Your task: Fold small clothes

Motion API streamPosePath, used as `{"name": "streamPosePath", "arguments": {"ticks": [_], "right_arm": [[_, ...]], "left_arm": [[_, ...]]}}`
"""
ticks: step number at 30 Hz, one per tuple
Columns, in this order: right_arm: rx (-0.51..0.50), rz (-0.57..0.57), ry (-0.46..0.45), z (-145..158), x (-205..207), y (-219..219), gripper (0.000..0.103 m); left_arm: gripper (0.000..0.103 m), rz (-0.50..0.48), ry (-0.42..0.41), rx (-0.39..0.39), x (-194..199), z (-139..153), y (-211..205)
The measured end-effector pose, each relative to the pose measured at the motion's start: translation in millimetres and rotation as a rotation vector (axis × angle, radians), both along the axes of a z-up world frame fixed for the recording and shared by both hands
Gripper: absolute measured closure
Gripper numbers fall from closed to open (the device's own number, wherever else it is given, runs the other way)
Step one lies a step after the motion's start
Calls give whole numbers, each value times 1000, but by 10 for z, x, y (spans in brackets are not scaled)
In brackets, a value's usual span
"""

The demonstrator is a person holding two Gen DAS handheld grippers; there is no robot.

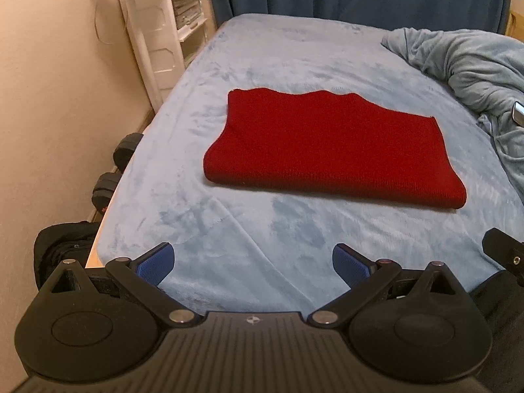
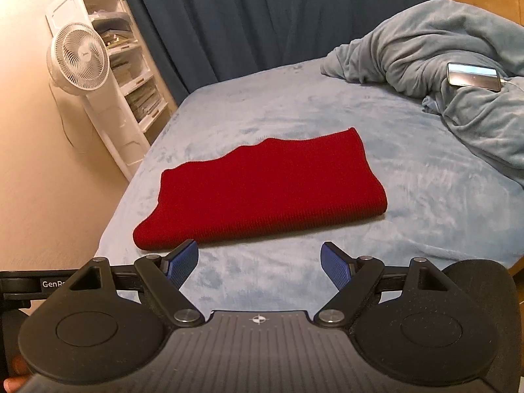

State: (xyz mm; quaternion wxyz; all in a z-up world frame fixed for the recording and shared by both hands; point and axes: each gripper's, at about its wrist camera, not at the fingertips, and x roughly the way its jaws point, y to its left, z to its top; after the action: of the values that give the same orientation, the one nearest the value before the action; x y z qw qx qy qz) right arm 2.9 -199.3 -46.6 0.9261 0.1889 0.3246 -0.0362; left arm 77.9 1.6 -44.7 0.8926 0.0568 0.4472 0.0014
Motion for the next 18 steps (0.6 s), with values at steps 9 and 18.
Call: {"name": "streamPosePath", "arguments": {"ticks": [9, 18], "right_arm": [[5, -6, 26, -51, 68, -53, 20], [-2, -30, 42, -103, 206, -78, 20]], "left_arm": [[0, -26, 34, 39, 90, -70, -91], [0, -27, 54, 48, 203, -128, -124]]}}
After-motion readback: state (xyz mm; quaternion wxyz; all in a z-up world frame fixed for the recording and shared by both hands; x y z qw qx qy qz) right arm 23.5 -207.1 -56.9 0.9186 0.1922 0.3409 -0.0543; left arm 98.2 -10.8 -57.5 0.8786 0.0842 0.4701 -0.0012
